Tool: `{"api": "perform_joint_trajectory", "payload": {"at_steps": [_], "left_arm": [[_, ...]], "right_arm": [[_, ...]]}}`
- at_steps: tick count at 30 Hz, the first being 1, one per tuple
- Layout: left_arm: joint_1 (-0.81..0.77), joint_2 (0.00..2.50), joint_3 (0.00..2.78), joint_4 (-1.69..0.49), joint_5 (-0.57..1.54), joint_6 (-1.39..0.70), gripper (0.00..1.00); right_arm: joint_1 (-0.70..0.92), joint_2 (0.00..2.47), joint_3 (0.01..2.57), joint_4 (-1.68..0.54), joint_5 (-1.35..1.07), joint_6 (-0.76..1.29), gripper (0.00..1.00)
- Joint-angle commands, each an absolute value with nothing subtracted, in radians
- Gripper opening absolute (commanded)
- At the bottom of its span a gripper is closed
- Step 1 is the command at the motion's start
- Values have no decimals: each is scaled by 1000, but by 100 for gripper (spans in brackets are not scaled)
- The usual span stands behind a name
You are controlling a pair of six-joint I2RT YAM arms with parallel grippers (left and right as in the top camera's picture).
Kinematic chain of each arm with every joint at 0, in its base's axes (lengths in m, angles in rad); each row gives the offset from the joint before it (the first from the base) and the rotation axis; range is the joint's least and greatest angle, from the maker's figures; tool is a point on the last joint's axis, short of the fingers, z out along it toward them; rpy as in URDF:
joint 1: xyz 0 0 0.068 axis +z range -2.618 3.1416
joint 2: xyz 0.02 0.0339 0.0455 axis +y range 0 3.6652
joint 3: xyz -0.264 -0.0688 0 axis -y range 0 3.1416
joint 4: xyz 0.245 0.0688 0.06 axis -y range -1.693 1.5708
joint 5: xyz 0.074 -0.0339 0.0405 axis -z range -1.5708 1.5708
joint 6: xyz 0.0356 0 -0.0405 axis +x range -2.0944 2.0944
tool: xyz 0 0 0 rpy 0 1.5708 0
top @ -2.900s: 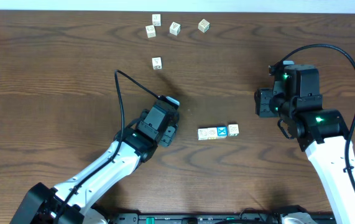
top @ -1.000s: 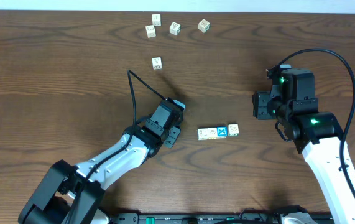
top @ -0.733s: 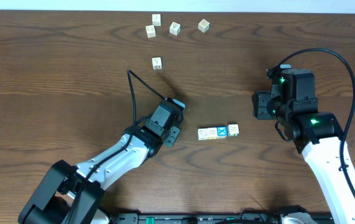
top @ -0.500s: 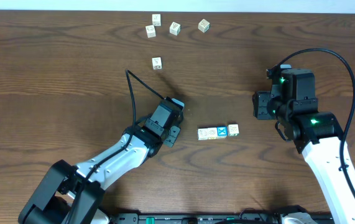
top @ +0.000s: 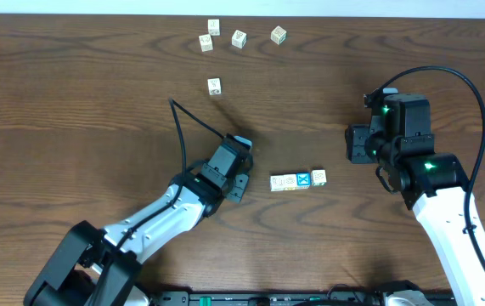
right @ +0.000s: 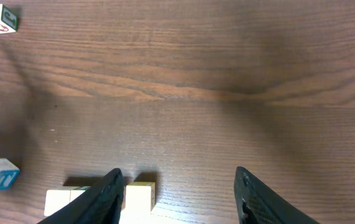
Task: Lift 5 blocks
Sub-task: 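Lower the left gripper and grasp the acorn block, then carry the acorn block right and set it left of the row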
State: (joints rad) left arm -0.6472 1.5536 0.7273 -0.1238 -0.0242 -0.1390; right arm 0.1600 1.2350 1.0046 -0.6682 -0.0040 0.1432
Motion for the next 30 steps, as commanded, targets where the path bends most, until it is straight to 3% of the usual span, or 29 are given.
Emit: {"api": "perform_joint_trajectory", "payload": {"at_steps": [1,13,30], "left_arm": [[-674,1512,745,-130,-8,-157,12],[-694,1494,745,-152,-11,-362,12],[-777,1495,745,-131,-11,-486,12]], "right_arm": [[149,1229,999,-666,3,133,54],[149,1229,999,-666,2,133,54],[149,1229,999,-667,2,133,53]]}}
